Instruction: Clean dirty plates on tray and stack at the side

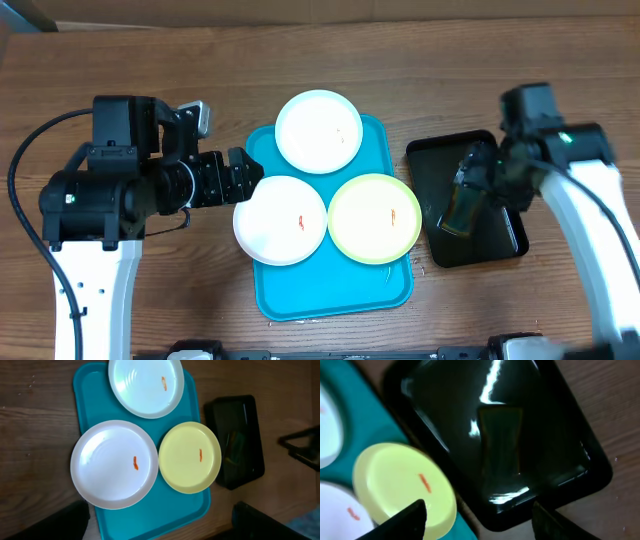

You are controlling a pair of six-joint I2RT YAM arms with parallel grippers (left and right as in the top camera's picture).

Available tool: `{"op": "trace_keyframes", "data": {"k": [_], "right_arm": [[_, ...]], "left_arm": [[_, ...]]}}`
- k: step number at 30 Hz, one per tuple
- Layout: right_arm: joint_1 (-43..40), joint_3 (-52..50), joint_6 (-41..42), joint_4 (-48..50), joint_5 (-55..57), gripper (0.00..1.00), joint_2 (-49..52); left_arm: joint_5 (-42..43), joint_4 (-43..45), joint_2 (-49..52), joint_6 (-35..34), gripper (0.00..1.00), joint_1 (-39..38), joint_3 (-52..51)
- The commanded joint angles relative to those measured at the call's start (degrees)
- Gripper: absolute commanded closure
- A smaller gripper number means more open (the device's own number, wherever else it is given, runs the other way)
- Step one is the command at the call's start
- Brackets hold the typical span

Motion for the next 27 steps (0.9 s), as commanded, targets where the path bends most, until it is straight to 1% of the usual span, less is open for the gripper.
{"op": "trace_keyframes", "data": {"k": [1,3,4,7,11,14,15,17,19,20,23,25,27], "right_arm": [[-0.28,0.92,2.25,0.20,3.26,0.38,7.13],[-0.52,0.87,2.23,0.44,3.65,0.43,10.82],[-0.70,0.79,2.23,0.74,3.87,0.45,12.37],[-1.81,-0.35,1.97,3.10,4.02,0.46,16.72],[-3.91,-4.15,0.50,8.09,3.76,0.45,20.37],[-5.49,-7.28,-4.24,13.49,0.24,0.45,20.63],[-6.19,-8.00,-6.67,15.13,-2.16,0.48,20.63],[-6.71,-8.81,-7.52,16.87,-2.89,0.55,20.63],[-6.80,-9.49,-8.61,18.69,-2.91,0.69,20.63],[-6.80,-9.77,-8.59,19.26,-3.15,0.73,20.63],[-6.78,-10.29,-8.81,20.61,-4.83,0.76,20.63],[-6.80,-10.10,-8.81,21.03,-4.74,0.96,20.61],[-7.04,-8.61,-8.81,20.11,-4.57,0.96,20.44]], "left_arm": [[2.45,-0.24,-2.78,5.01,0.08,0.24,4.46],[1.14,-0.09,-5.01,5.66,0.06,0.24,5.81],[0.52,0.11,-5.90,5.84,0.04,0.24,6.21],[-1.33,0.85,-8.39,5.81,0.01,0.24,6.75],[-2.19,0.81,-10.82,6.05,0.00,0.24,6.75],[-3.17,0.35,-11.56,6.05,0.00,0.24,6.75],[-3.15,0.37,-11.54,6.21,0.00,0.24,6.75],[-3.13,0.48,-11.28,6.21,0.00,0.24,6.75],[-3.13,0.48,-10.88,6.21,0.00,0.24,6.73],[-3.13,0.48,-10.58,6.21,0.00,0.24,6.73],[-3.13,0.46,-9.99,6.21,0.02,0.24,6.73],[-3.13,0.48,-9.73,6.21,0.03,0.24,6.73],[-3.13,0.50,-9.53,6.21,0.03,0.24,6.73]]}}
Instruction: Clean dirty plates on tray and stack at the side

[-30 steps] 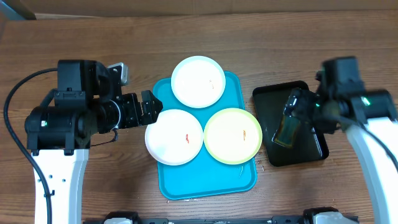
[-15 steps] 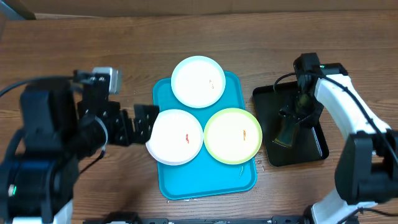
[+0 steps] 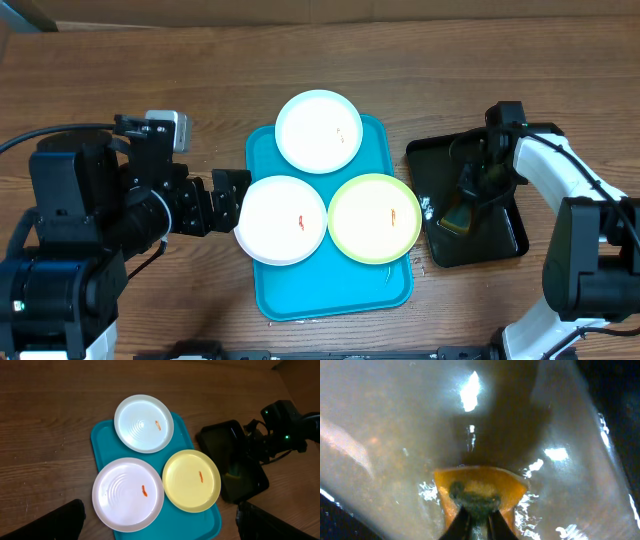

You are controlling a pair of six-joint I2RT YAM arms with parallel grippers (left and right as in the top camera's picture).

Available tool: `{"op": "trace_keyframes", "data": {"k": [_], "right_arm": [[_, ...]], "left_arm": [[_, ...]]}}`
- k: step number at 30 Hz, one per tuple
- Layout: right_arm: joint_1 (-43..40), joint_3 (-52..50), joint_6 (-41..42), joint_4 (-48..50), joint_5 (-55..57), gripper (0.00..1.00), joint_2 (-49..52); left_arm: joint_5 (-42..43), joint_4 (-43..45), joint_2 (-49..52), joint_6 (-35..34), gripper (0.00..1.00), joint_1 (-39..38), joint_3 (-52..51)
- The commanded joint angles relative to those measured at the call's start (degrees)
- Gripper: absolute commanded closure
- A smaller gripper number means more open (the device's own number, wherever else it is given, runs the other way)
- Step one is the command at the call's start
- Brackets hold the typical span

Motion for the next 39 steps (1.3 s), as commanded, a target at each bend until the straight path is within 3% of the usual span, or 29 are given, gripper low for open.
{"op": "trace_keyframes", "data": {"k": [1,6,9,16,23,26,28,29,30,36,39], "right_arm": [[-0.61,1.95,-0.81,-0.66,-0.55,0.96,-0.66],[-0.55,8.04,-4.79,-4.09,-0.57,0.95,-3.13],[0.26,9.75,-4.96,-6.80,-0.57,0.74,-4.94],[0.61,7.28,-1.79,-13.60,-1.64,0.68,-4.96],[3.67,-3.56,-1.79,-3.39,-2.99,0.57,-4.90],[4.26,-8.46,-1.01,3.76,-0.37,0.64,-4.90],[4.28,-10.36,0.00,6.69,0.07,0.81,-4.90],[4.20,-10.69,-0.04,7.10,0.15,0.94,-4.90],[4.17,-10.49,-0.07,6.82,0.11,0.96,-4.92],[4.20,-4.20,-3.10,-0.98,0.11,0.96,-6.34],[4.20,0.57,-4.83,-6.29,0.35,0.85,-8.17]], "left_arm": [[-0.35,0.04,0.22,1.07,0.03,0.24,0.70],[-0.37,0.02,0.20,1.09,0.03,0.24,0.70],[-0.37,0.00,0.24,1.07,0.03,0.24,0.70],[-0.37,0.02,0.26,1.07,0.00,0.24,0.70],[-0.39,0.00,0.31,1.09,0.00,0.24,0.70],[-0.39,-0.04,0.33,1.09,0.00,0.24,0.70],[-0.37,-0.09,0.31,1.09,0.00,0.24,0.70],[-0.37,-0.09,0.31,1.09,0.00,0.24,0.70],[-0.39,-0.09,0.31,1.09,0.00,0.24,0.70],[-0.37,0.00,0.44,1.09,0.00,0.24,0.70],[-0.37,-0.04,0.66,1.09,0.00,0.24,0.70]]}}
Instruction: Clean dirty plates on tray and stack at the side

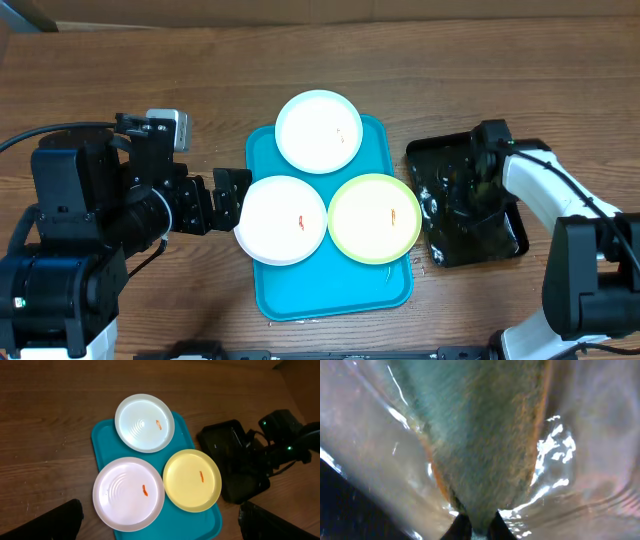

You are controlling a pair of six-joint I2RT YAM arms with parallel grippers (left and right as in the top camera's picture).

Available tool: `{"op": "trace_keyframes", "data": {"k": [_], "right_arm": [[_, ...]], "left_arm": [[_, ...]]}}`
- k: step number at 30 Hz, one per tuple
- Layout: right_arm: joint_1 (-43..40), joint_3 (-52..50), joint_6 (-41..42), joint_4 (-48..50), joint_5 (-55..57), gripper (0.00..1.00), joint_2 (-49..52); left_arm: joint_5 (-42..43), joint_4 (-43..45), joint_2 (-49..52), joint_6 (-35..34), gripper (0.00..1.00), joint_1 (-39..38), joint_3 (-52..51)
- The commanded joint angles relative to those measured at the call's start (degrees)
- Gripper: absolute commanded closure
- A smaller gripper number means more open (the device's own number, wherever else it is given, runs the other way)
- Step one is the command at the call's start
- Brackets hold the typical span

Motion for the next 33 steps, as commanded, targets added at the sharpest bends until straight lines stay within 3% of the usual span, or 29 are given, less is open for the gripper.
{"op": "trace_keyframes", "data": {"k": [1,2,3,6,8,14,18,24,32,33], "right_arm": [[0.11,7.30,-2.34,-3.98,0.70,0.81,-4.02],[0.11,8.20,-2.32,-4.90,0.68,0.67,-4.42],[0.11,9.01,-2.32,-5.57,0.70,0.60,-4.72],[0.11,9.75,-2.10,-5.75,0.70,0.59,-4.76],[0.11,9.33,-2.12,-4.81,0.96,0.64,-4.63],[0.09,3.30,-1.57,4.61,1.57,0.64,-3.82],[0.09,-2.14,3.28,9.49,8.09,0.67,-2.21],[0.04,-3.91,3.98,11.23,6.73,0.96,-0.92],[-0.26,5.49,-0.22,1.66,2.16,0.96,-3.80],[-0.26,6.58,-0.22,0.42,2.16,0.88,-4.31]], "left_arm": [[-0.17,0.07,0.48,1.07,0.00,0.24,0.70],[-0.17,0.04,0.48,1.09,0.00,0.24,0.70],[-0.17,0.07,0.46,1.09,0.00,0.24,0.70],[-0.17,0.04,0.48,1.07,0.00,0.24,0.70],[-0.17,0.04,0.48,1.07,0.00,0.24,0.70],[-0.15,-0.20,0.46,1.05,0.00,0.24,0.70],[-0.13,-0.68,0.48,1.05,0.00,0.24,0.70],[-0.11,-1.03,0.59,1.07,0.00,0.24,0.70],[0.02,-3.13,2.43,1.11,0.00,0.24,0.70],[0.02,-3.50,2.71,1.11,0.00,0.24,0.70]]}}
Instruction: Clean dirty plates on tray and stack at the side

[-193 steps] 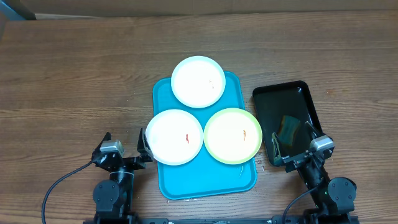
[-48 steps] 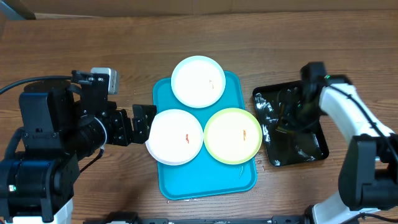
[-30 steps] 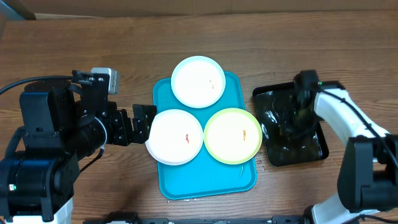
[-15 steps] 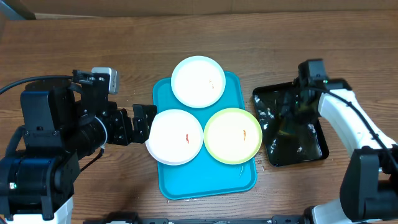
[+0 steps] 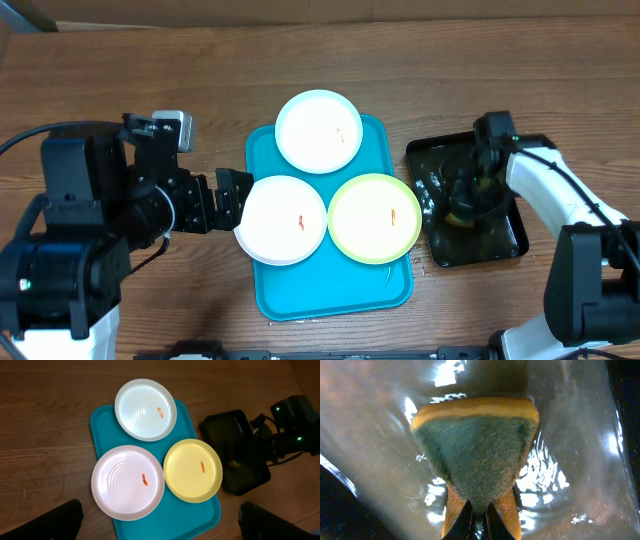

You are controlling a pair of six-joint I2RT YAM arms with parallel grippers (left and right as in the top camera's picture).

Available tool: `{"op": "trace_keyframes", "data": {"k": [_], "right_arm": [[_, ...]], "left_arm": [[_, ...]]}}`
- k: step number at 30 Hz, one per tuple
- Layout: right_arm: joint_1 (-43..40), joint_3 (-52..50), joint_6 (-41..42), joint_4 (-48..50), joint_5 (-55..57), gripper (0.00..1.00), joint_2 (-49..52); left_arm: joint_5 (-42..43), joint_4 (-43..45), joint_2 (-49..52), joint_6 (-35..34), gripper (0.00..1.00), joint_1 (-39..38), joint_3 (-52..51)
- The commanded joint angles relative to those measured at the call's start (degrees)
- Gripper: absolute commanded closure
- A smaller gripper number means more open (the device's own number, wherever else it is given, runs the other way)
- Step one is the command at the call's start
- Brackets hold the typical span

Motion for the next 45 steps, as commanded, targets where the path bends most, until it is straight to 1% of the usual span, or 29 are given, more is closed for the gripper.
{"op": "trace_keyframes", "data": {"k": [1,3,6,8,10,12,13,15,16,17,18,22,23,24,25,27,30,33,36,38,41,42,43,45], "right_arm": [[-0.20,5.90,-1.46,-2.32,-1.09,0.76,-3.10],[-0.20,6.34,-1.42,-3.45,-1.11,0.65,-3.43],[-0.20,5.33,-1.38,-3.50,-1.09,0.62,-3.06],[-0.09,4.17,-0.92,-2.78,-1.09,0.62,-2.60],[-0.04,2.29,-0.20,-0.72,-1.16,0.61,-2.08],[-0.04,-1.81,1.07,5.05,-1.09,0.61,-1.33],[-0.04,-3.58,1.70,7.26,-1.11,0.62,-1.07],[-0.04,-6.05,2.67,10.16,-1.09,0.70,-1.01],[-0.04,-7.48,3.02,11.76,-1.09,0.86,-1.01],[-0.04,-7.91,2.99,12.28,-1.11,0.93,-0.98],[-0.04,-7.93,2.99,12.35,-1.14,0.96,-0.98],[-0.04,-6.16,1.97,10.21,-1.11,0.96,-1.49],[-0.04,-5.25,1.38,9.16,-1.14,0.96,-1.66],[-0.04,-4.46,1.38,8.28,-1.11,0.96,-1.81],[-0.04,-3.67,1.40,7.30,-1.14,0.96,-2.05],[-0.04,-1.97,1.40,5.14,-1.14,0.96,-2.80],[-0.04,0.37,0.96,2.58,-1.16,0.96,-4.61],[-0.04,1.92,0.72,0.68,-1.16,0.96,-6.71],[-0.04,2.23,0.74,-0.17,-1.16,0.96,-8.39],[-0.04,2.23,0.66,-0.72,-1.49,0.96,-9.29],[-0.04,2.23,-0.85,-1.25,-3.34,0.96,-9.60],[-0.04,2.23,-0.85,-1.42,-3.72,0.96,-9.57],[-0.04,2.23,-0.92,-1.55,-3.93,0.96,-9.57],[-0.04,2.23,-0.98,-1.64,-3.93,0.96,-9.57]], "left_arm": [[0.02,-0.98,1.20,1.11,0.00,0.24,0.70],[0.04,-1.44,1.75,1.09,0.00,0.24,0.70],[1.46,-1.49,2.27,1.07,0.00,0.24,0.70],[3.32,-1.42,2.38,1.09,0.00,0.24,0.70],[3.41,-1.53,2.38,1.14,0.04,0.02,0.70],[1.33,-1.68,2.38,1.92,0.08,-1.49,0.52],[-0.20,-1.64,2.40,1.90,0.09,-2.43,0.26],[-2.71,-1.66,2.47,1.53,0.12,-4.24,-0.50],[-5.38,-1.68,2.71,-0.63,0.12,-5.95,-1.49],[-6.58,-1.60,2.93,-2.23,0.12,-6.97,-2.25],[-7.21,-1.42,3.21,-3.13,0.12,-7.87,-2.99],[-7.45,0.81,5.16,-6.16,0.13,-11.82,-7.23],[-7.48,1.38,5.75,-6.29,0.14,-12.66,-8.20],[-7.61,1.86,6.40,-6.34,0.18,-13.31,-9.11],[-7.65,2.51,7.26,-6.78,0.20,-13.81,-10.19],[-7.32,4.15,8.98,-8.31,0.21,-14.45,-12.17],[-4.66,8.57,12.17,-8.90,0.36,-16.28,-15.37],[-4.02,13.11,16.35,-9.09,0.43,-19.15,-17.25],[-4.09,16.83,21.27,-9.09,0.44,-22.82,-17.35],[-5.22,19.28,24.33,-9.14,0.40,-25.22,-17.35],[-10.14,22.01,28.81,-12.52,0.39,-27.67,-17.35],[-10.56,23.02,30.25,-13.25,0.39,-28.15,-17.35],[-10.38,24.17,31.61,-13.49,0.39,-28.46,-17.35],[-9.29,26.99,34.82,-13.60,0.43,-29.07,-17.35]]}}
